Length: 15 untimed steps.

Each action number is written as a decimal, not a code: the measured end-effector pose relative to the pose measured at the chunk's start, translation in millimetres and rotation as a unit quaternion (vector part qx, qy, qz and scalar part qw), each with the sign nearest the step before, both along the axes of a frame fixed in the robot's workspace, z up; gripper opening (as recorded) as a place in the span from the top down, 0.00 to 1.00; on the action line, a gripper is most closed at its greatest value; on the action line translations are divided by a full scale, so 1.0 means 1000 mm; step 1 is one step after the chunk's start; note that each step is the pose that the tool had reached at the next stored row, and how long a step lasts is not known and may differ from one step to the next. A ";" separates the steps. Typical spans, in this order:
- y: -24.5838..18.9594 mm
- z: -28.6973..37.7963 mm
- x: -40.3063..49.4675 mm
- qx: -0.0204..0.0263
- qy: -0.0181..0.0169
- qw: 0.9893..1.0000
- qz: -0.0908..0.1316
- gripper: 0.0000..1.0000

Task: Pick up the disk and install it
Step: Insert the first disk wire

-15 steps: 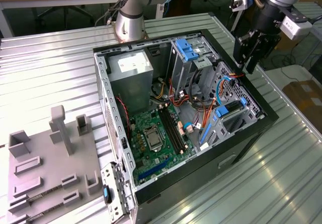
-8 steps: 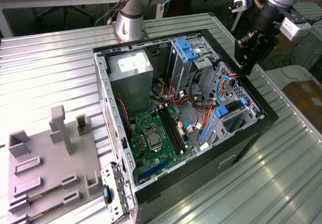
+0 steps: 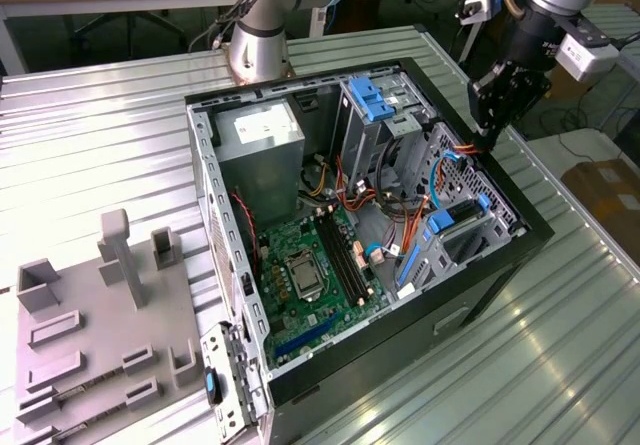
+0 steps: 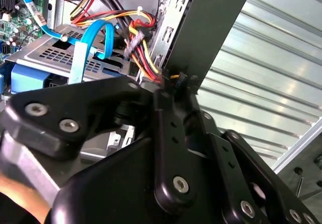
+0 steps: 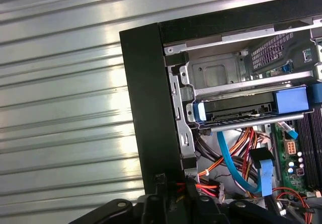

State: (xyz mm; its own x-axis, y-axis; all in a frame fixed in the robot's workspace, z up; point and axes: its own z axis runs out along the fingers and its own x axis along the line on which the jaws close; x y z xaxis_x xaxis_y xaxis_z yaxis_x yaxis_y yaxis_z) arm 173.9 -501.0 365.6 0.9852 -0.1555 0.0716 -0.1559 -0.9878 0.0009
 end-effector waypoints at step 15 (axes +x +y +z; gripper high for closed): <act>0.0000 0.0032 -0.0001 0.000 0.000 1.000 0.000 0.83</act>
